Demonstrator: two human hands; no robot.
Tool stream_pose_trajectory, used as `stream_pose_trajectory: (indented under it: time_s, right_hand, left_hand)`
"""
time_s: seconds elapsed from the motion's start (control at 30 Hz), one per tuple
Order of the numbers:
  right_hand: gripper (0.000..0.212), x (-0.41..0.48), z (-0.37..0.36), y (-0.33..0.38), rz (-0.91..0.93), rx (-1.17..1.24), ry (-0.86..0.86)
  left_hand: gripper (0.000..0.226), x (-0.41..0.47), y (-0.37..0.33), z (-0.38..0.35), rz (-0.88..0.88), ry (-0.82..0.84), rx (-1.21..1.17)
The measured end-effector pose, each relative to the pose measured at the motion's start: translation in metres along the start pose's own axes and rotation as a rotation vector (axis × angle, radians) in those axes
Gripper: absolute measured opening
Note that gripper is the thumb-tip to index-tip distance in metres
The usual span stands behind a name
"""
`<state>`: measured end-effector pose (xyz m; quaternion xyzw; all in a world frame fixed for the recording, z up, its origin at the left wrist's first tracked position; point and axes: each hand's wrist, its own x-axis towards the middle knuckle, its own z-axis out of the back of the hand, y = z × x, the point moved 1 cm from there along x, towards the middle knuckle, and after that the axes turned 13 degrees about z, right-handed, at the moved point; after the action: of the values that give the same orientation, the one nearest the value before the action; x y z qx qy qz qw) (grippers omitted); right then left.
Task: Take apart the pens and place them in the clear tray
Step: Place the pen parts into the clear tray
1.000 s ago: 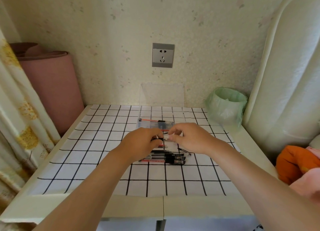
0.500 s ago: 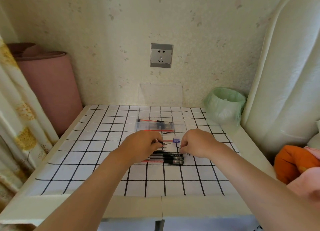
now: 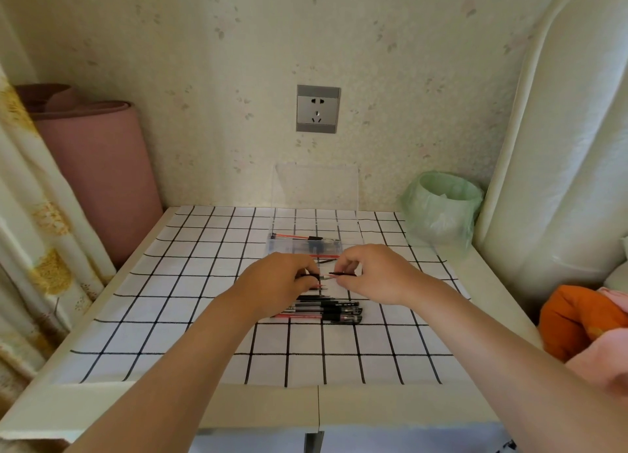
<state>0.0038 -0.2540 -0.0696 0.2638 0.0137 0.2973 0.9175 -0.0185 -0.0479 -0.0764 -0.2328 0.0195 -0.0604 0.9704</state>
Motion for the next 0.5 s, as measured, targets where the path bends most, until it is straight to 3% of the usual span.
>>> stream_pose_trajectory:
  time_s: [0.4, 0.5]
  right_hand:
    - [0.013, 0.001, -0.004, 0.012, 0.076, 0.135, -0.055]
    - [0.017, 0.003, -0.005, 0.013, 0.071, 0.062, -0.04]
  left_hand:
    - [0.015, 0.0, -0.001, 0.0, -0.005, 0.057, -0.114]
    - [0.014, 0.002, -0.002, 0.0, -0.005, 0.071, -0.113]
